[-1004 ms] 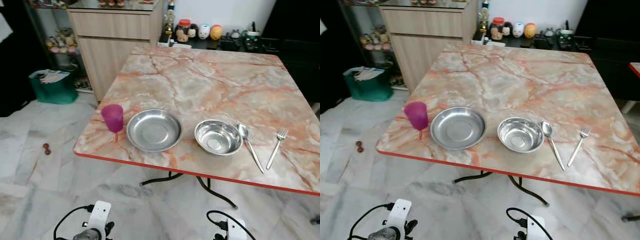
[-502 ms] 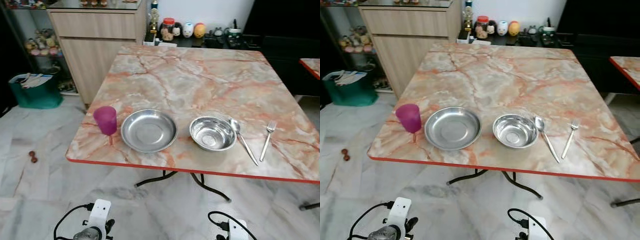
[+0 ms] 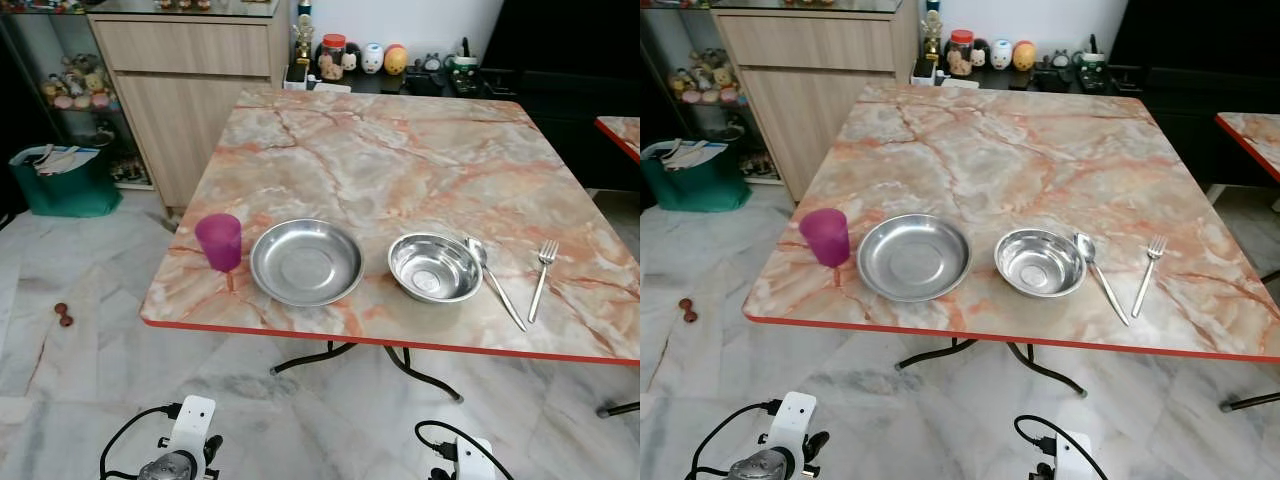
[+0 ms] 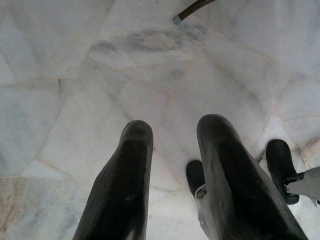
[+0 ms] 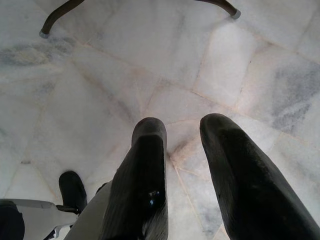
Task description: Setting the table
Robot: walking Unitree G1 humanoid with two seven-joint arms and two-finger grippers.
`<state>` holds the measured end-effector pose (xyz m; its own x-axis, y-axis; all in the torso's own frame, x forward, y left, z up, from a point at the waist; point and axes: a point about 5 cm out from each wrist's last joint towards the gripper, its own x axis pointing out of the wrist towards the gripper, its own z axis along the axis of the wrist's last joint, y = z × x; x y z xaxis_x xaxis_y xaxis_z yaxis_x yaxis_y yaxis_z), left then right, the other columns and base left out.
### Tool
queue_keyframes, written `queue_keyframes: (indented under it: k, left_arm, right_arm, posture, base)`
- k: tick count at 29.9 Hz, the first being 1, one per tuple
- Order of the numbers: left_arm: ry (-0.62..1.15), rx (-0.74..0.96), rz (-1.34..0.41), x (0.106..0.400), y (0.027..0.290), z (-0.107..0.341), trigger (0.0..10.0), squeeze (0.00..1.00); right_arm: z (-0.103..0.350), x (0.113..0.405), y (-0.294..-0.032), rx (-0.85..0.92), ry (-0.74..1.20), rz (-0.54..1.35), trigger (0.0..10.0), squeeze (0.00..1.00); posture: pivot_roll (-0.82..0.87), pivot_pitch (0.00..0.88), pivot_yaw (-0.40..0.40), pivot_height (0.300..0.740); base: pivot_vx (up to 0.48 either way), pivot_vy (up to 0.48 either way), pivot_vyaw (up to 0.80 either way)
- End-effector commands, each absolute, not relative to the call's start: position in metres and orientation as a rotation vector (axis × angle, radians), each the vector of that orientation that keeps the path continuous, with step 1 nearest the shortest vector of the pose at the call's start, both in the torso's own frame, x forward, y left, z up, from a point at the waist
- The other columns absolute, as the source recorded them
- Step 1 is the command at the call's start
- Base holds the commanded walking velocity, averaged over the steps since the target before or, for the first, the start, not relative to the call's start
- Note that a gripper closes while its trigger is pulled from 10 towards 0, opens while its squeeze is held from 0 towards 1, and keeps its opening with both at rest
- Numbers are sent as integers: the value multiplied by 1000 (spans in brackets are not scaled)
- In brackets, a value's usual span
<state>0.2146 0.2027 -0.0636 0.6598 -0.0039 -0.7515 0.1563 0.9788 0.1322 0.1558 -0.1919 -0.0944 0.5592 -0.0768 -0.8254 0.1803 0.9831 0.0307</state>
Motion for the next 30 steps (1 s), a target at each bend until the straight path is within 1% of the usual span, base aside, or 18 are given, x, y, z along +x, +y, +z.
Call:
queue_keyframes:
  k: [1, 5, 7, 15, 21, 30]
  left_arm:
    - [862, 202, -99, 210, 201, -66, 10000, 0]
    - [863, 204, -100, 210, 202, -66, 10000, 0]
    - [862, 203, -100, 211, 203, -66, 10000, 0]
    - [858, 187, -96, 211, 203, -66, 10000, 0]
    - [862, 183, -101, 210, 201, -67, 10000, 0]
    - [870, 187, -101, 209, 201, -68, 10000, 0]
  right_arm:
    - [-95, 152, -195, 121, 971, -170, 10000, 0]
    - [-95, 153, -195, 129, 967, -178, 10000, 0]
    - [-95, 154, -195, 148, 960, -187, 10000, 0]
    - [-93, 156, -195, 127, 948, -178, 10000, 0]
    - [-92, 159, -197, 121, 923, -205, 10000, 0]
    - [-89, 163, -200, 105, 903, -221, 10000, 0]
  posture:
    - [55, 0, -34, 740]
    - [54, 0, -34, 740]
    - [54, 0, -34, 740]
    - [54, 0, -36, 740]
    - [54, 0, -37, 740]
    - [51, 0, -39, 740]
  base:
    - [0, 0, 0]
    - [0, 0, 0]
    - [0, 0, -719]
    - [0, 0, -675]
    - [-290, 0, 0]
    - [0, 0, 0]
